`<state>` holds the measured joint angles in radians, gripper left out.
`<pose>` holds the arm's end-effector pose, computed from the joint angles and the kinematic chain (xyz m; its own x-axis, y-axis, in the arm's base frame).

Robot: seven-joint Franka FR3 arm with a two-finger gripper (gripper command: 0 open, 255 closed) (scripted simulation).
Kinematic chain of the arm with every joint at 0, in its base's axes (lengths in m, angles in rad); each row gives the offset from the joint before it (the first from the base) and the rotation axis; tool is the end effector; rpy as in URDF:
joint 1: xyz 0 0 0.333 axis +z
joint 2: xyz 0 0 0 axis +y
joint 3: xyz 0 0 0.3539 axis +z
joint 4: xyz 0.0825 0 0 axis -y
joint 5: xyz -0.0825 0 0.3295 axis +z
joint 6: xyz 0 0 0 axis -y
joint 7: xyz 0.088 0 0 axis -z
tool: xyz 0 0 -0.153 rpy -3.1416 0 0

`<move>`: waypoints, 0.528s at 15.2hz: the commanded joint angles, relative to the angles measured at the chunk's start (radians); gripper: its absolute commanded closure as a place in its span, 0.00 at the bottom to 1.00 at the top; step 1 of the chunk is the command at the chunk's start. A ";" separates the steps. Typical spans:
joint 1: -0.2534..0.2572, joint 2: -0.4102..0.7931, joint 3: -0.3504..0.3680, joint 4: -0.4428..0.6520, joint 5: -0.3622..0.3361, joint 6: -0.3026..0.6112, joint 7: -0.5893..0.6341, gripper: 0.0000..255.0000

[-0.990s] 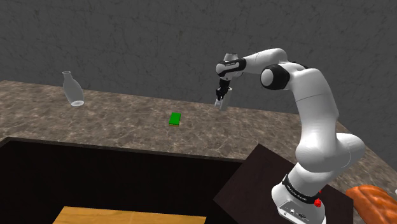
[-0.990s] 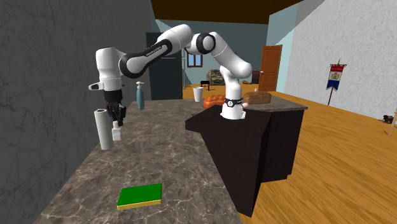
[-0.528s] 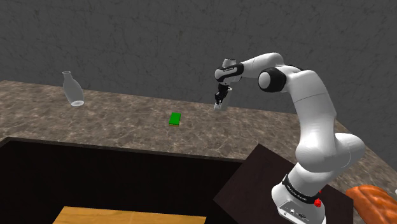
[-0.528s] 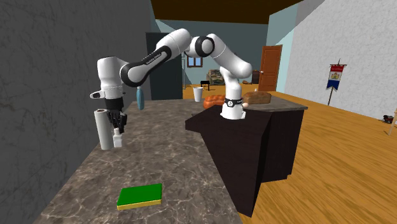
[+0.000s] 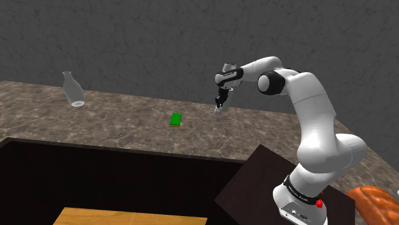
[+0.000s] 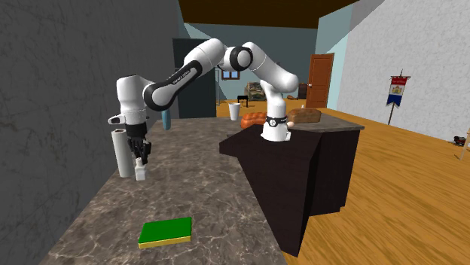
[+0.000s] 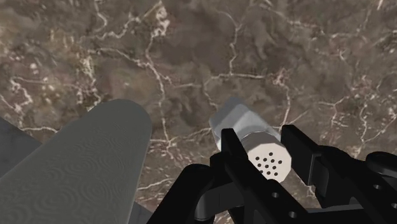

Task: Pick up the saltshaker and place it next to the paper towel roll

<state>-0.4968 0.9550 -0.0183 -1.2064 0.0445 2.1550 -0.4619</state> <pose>0.6504 -0.3598 0.2016 0.9975 -0.0702 0.0041 -0.0701 -0.9973 -0.0226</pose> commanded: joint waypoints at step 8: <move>0.000 0.001 0.000 0.001 0.000 0.000 0.000 0.00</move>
<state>-0.4967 0.9561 -0.0183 -1.2054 0.0445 2.1554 -0.4617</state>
